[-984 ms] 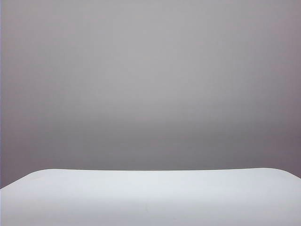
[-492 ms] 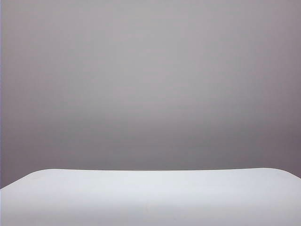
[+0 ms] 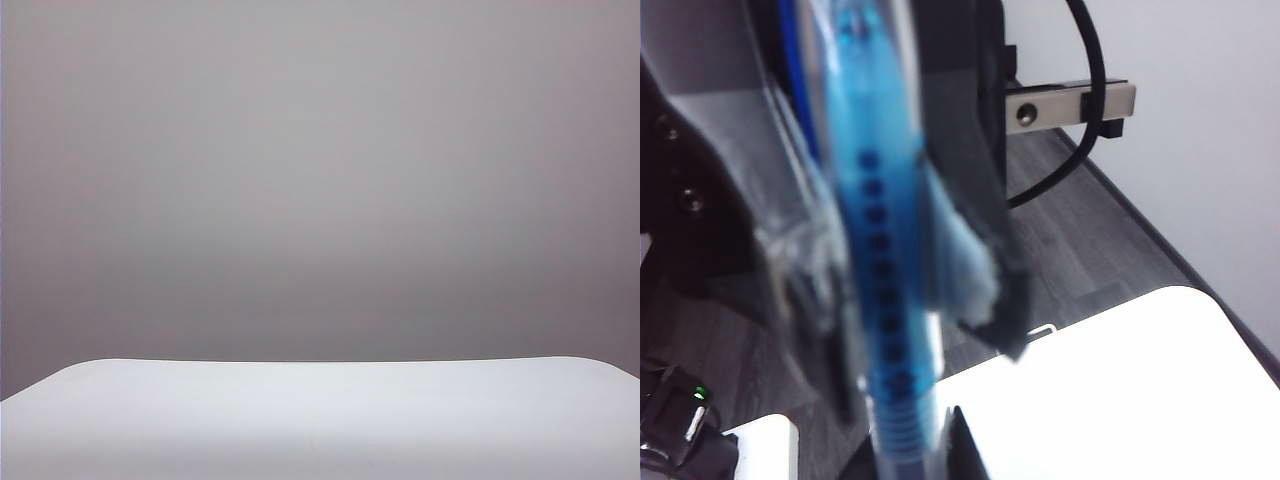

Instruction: Pick up the pen and remove the cap.

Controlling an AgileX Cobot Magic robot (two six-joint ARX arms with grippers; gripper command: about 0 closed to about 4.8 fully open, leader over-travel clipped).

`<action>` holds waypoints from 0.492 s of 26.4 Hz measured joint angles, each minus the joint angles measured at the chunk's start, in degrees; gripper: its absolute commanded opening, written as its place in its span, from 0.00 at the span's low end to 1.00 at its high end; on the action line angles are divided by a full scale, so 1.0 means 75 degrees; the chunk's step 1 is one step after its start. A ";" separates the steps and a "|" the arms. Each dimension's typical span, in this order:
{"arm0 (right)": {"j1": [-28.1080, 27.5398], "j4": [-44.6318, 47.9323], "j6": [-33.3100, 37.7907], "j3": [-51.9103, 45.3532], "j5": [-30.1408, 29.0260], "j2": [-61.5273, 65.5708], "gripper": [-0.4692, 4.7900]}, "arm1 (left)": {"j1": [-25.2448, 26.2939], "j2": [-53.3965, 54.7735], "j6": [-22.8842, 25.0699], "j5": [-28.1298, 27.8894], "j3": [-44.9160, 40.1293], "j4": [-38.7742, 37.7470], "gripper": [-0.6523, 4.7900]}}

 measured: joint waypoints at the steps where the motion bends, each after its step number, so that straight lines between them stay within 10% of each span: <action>1: -0.0006 -0.0041 0.0000 0.0000 -0.0023 0.0000 0.08 | -0.0003 0.0032 -0.0003 0.0006 0.0003 0.0003 0.11; 13: -0.0035 -0.0551 -0.0373 0.0003 0.0259 0.0020 0.08 | -0.0044 0.0128 0.0274 -0.0522 -0.0035 -0.0163 0.11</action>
